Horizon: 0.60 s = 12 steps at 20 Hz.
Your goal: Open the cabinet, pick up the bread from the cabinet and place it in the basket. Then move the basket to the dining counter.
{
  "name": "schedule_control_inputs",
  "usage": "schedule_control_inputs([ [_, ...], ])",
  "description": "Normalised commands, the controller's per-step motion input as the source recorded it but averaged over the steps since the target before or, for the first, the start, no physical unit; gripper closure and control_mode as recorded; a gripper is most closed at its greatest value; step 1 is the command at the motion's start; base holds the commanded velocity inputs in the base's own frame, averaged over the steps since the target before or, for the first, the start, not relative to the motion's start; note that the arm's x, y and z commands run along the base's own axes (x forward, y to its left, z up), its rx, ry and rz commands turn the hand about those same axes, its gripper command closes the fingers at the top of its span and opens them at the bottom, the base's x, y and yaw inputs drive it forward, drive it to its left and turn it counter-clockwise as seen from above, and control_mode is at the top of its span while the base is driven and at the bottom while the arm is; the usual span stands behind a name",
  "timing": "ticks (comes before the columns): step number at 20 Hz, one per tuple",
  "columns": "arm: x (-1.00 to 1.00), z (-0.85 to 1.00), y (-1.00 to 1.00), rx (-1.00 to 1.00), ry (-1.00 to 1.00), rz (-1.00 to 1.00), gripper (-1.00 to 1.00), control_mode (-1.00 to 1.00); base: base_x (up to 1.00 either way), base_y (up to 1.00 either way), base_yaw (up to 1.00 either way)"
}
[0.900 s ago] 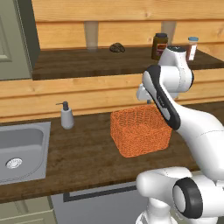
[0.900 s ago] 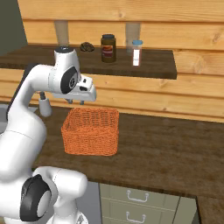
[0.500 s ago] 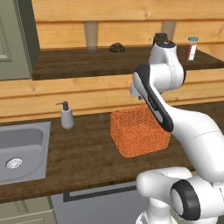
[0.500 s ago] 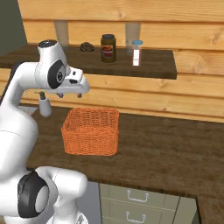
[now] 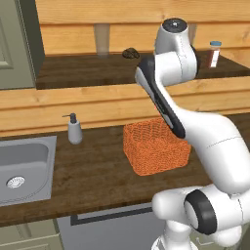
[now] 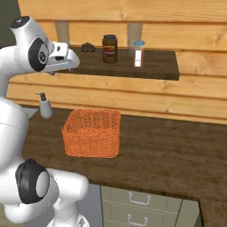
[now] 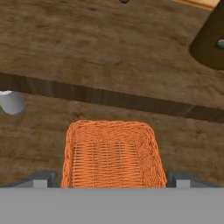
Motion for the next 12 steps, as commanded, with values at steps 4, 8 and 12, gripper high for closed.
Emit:
schedule_control_inputs([
  [4,0.59,0.67,0.11,0.00,0.00,0.00,-1.00,-1.00,0.00,0.00,0.00],
  [8,0.79,0.12,0.00,0.00,-0.04,0.00,-1.00,-1.00,0.00,0.00,0.00],
  [12,0.86,0.00,0.00,0.04,-0.04,0.00,-1.00,-1.00,0.00,0.00,0.00],
])
